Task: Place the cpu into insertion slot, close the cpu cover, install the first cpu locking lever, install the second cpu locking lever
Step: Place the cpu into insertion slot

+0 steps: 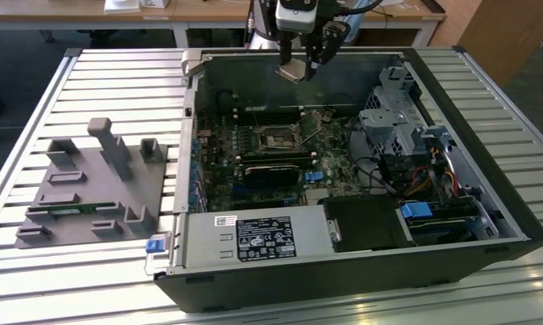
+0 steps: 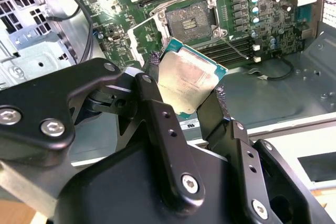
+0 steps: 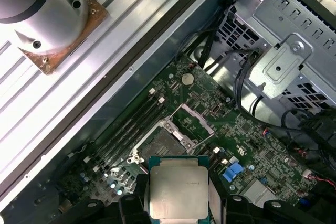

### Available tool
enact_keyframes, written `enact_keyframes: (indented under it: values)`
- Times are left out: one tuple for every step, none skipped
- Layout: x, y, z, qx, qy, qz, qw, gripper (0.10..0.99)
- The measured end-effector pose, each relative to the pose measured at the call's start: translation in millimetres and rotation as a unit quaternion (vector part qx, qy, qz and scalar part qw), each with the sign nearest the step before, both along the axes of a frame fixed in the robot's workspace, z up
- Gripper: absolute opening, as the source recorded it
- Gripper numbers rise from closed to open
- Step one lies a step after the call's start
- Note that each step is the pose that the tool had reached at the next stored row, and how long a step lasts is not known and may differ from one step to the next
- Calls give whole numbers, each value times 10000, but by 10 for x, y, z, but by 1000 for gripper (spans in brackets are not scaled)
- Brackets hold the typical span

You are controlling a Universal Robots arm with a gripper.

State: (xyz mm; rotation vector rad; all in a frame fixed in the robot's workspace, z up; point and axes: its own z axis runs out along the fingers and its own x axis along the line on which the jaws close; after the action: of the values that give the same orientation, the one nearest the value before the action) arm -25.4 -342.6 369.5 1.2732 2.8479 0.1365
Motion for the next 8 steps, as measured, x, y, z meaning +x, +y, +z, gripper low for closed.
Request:
enact_keyframes:
  values:
    - [0, 0, 0, 0, 0, -28, 10000, 537]
    - [0, 0, 0, 0, 0, -59, 10000, 537]
    - [0, 0, 0, 0, 0, -87, 10000, 537]
    - [0, 0, 0, 0, 0, -115, 9999, 537]
    - [0, 0, 0, 0, 0, -142, 9999, 537]
    - [0, 0, 0, 0, 0, -170, 9999, 537]
    - [0, 0, 0, 0, 0, -198, 9998, 537]
    - [0, 0, 0, 0, 0, -225, 9997, 537]
